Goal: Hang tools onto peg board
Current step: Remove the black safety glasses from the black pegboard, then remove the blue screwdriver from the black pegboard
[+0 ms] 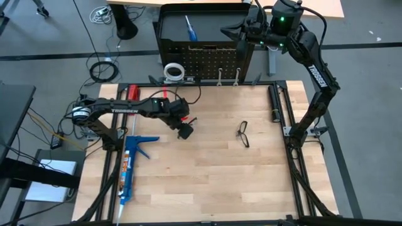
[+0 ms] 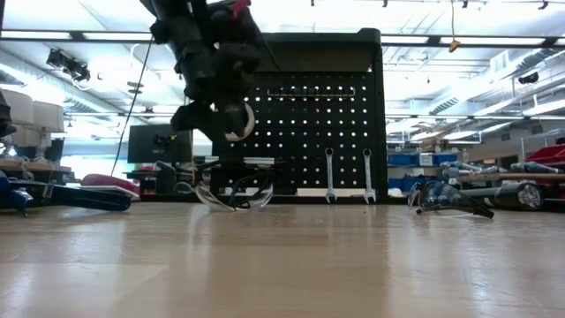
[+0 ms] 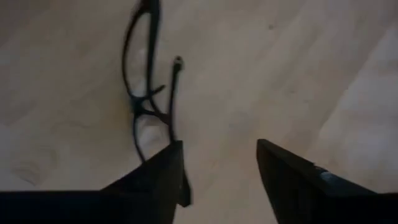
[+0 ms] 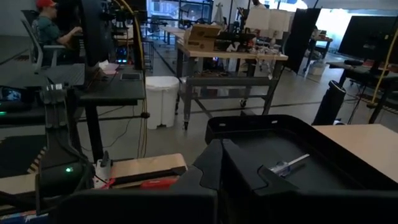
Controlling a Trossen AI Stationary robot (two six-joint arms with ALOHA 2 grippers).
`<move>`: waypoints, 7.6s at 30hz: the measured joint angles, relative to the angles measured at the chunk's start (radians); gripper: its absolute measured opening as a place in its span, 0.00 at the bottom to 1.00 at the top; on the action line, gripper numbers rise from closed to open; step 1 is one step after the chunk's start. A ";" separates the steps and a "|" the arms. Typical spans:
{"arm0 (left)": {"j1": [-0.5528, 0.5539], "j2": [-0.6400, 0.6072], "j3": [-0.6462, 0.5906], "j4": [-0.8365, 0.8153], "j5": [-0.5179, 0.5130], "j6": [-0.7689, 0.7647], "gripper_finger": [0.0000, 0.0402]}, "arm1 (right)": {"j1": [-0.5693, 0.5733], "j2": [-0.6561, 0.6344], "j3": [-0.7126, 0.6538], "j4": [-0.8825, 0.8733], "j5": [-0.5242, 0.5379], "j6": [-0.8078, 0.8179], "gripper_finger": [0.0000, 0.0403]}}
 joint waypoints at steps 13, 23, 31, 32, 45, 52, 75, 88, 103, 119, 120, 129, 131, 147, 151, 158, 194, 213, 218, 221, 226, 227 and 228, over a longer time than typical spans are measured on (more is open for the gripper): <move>0.000 0.053 -0.096 0.089 -0.052 0.034 0.45 | 0.000 0.000 0.000 0.037 -0.005 0.007 0.04; 0.000 0.056 -0.097 0.088 -0.054 0.141 0.04 | 0.000 0.000 0.000 0.046 -0.004 0.011 0.03; -0.001 0.050 -0.097 0.032 -0.227 0.177 0.01 | 0.000 0.000 0.000 0.049 -0.004 0.011 0.05; -0.001 0.048 -0.095 0.016 -0.264 0.193 0.01 | 0.000 0.000 0.000 0.049 -0.004 0.011 0.05; -0.009 0.047 -0.111 -0.030 -1.009 0.505 0.03 | 0.002 0.000 0.000 0.053 -0.004 0.061 0.04; 0.001 0.048 -0.241 0.107 -0.857 0.452 0.03 | 0.002 0.000 0.000 0.064 -0.004 0.082 0.03; 0.001 0.049 0.014 -0.063 -0.539 0.290 0.69 | 0.000 0.011 0.000 0.110 -0.021 0.084 0.04; -0.061 -0.156 -0.024 -0.231 -0.594 0.179 0.56 | 0.131 0.012 -0.030 -0.105 -0.044 -0.098 0.04; 0.141 -0.308 -0.364 -0.001 -0.378 0.111 0.46 | 0.232 0.075 -0.443 0.125 -0.161 0.002 0.04; 0.362 -0.330 -0.389 0.141 -0.311 0.270 0.08 | 0.244 0.077 -0.985 0.542 -0.188 0.177 0.03; 0.374 -0.330 -0.395 0.156 -0.301 0.270 0.04 | 0.246 0.077 -1.003 0.568 -0.188 0.189 0.02; 0.455 -0.330 -0.467 0.274 -0.194 0.241 0.01 | 0.295 0.214 -0.976 0.676 -0.194 0.216 0.02; 0.466 -0.330 -0.466 0.276 -0.200 0.240 0.01 | 0.309 0.279 -0.925 0.675 -0.213 0.248 0.02; 0.516 -0.254 -0.464 0.270 -0.201 0.238 0.00 | 0.314 0.652 -0.555 0.582 -0.203 0.182 0.02; 0.517 -0.250 -0.463 0.275 -0.206 0.247 0.00 | 0.316 0.669 -0.551 0.575 -0.119 0.127 0.02; 0.516 -0.249 -0.463 0.281 -0.142 0.270 0.00 | 0.319 0.667 -0.564 0.543 -0.077 0.090 0.02; 0.204 -0.442 -0.342 0.114 -0.046 0.436 0.12 | 0.234 0.299 -0.562 0.385 0.112 0.122 0.04; 0.199 -0.428 -0.070 0.102 -0.551 0.342 0.24 | 0.176 -0.001 -0.561 0.479 0.073 0.011 0.03; 0.199 -0.429 -0.011 0.108 -0.552 0.343 0.28 | 0.143 -0.031 -0.500 0.471 0.078 0.011 0.13; 0.199 -0.429 0.029 0.114 -0.552 0.345 0.28 | 0.138 0.021 -0.396 0.401 0.077 0.007 0.20; 0.199 -0.429 0.088 0.111 -0.569 0.348 0.26 | 0.145 0.143 -0.191 0.363 0.142 -0.020 0.27; 0.199 -0.429 0.096 0.106 -0.569 0.348 0.26 | 0.146 0.166 -0.149 0.354 0.170 -0.020 0.28; 0.199 -0.430 0.104 0.096 -0.569 0.346 0.26 | 0.143 0.188 -0.112 0.338 0.199 -0.017 0.28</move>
